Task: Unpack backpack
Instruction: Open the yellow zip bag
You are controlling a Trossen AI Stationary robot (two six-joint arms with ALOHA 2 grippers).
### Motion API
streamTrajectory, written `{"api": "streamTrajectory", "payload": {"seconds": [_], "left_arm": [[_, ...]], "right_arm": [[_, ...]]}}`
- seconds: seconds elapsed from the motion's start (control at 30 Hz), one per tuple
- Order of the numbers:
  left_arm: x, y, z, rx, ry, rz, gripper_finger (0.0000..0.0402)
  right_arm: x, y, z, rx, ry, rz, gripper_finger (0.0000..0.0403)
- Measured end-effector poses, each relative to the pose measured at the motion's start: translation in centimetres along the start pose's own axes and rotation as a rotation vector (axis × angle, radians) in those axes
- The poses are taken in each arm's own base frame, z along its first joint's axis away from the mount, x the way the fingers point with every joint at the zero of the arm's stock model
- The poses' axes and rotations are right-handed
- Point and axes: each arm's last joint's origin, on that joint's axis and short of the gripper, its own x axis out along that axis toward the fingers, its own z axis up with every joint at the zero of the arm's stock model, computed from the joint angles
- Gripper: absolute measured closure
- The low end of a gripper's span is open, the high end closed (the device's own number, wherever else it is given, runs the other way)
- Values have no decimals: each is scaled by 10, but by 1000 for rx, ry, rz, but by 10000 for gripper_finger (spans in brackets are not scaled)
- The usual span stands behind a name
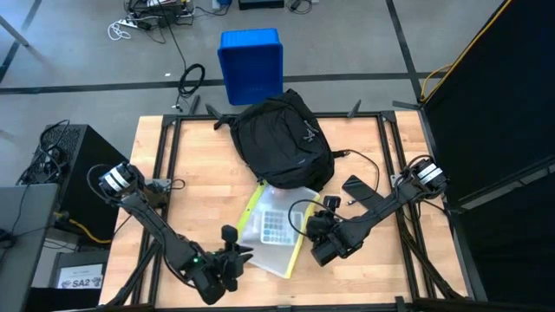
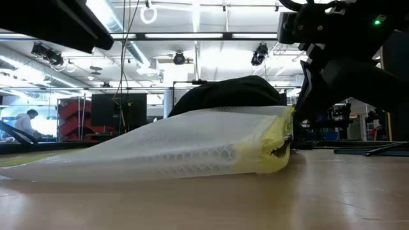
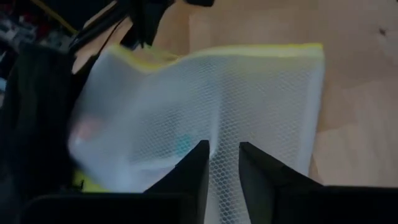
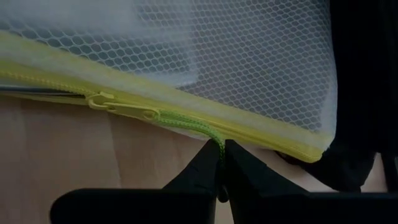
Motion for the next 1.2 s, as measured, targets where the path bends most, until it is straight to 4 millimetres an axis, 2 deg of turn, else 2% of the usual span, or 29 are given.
{"api": "streamTrajectory", "payload": {"seconds": [0.17, 0.57, 0.9, 1.2], "left_arm": [[-3, -5, 4, 95, -32, -77, 394], [-5, -14, 15, 140, -150, -254, 402], [12, -17, -28, 56, -249, -263, 402], [17, -13, -31, 12, -229, -250, 402]], "right_arm": [[0, 1, 1, 8, -6, 7, 403], [0, 3, 5, 13, -39, 31, 403], [1, 3, 7, 15, -42, 32, 403], [4, 0, 9, 28, -39, 30, 403]]}}
